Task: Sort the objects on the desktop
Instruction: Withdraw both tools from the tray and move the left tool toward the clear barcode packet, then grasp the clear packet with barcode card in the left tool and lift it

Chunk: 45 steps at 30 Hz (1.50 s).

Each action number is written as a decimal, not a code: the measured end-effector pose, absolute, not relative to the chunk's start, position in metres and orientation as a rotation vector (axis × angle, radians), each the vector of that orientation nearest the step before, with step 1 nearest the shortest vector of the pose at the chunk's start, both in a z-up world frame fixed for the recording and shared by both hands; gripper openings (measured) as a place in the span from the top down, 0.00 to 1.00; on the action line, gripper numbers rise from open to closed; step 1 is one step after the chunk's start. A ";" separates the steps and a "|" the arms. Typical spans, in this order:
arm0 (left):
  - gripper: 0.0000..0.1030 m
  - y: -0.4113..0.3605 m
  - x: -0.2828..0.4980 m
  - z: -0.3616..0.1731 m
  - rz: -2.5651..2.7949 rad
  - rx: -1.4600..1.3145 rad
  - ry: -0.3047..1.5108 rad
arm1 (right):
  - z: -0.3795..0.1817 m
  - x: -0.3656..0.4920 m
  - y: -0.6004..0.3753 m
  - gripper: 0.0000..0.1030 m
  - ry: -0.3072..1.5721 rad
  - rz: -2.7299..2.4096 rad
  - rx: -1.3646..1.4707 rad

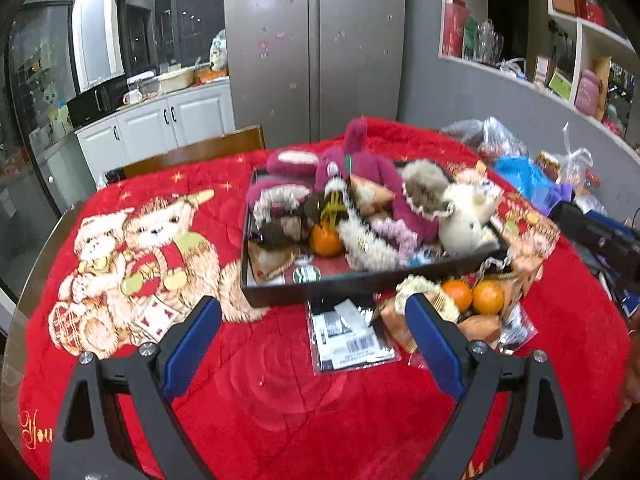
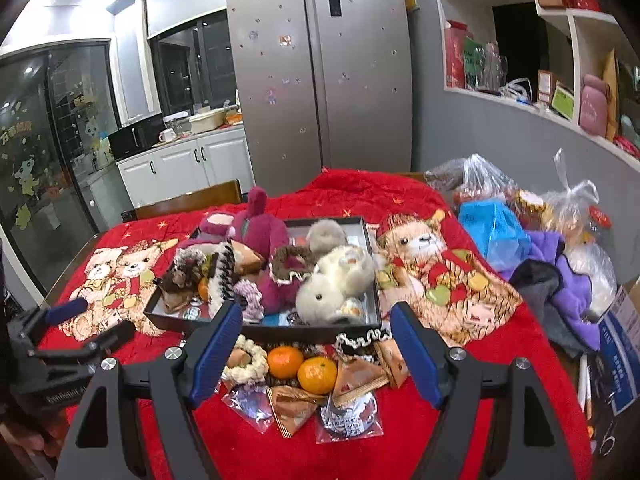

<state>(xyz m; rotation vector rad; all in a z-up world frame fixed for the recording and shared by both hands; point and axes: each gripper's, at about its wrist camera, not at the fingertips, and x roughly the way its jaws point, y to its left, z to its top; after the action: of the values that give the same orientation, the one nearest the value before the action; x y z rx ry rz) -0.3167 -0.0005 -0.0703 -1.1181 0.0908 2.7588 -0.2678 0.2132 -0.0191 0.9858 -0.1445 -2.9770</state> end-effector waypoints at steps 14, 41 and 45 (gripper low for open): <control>0.09 0.002 -0.332 -0.115 2.687 -1.236 0.098 | -0.071 -0.273 0.207 0.24 -0.166 -2.889 1.123; 0.01 0.030 -0.367 -0.177 2.557 -1.365 0.170 | -0.141 -0.284 0.188 0.24 -0.072 -2.767 1.330; 0.00 0.030 -0.372 -0.180 2.561 -1.362 0.170 | -0.142 -0.285 0.184 0.24 -0.040 -2.769 1.315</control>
<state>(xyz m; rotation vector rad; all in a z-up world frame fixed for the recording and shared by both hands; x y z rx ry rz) -0.3721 0.0305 -0.1802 -1.3620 0.1697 2.5611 -0.2846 0.1839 -0.1422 1.3150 -0.0396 -2.7694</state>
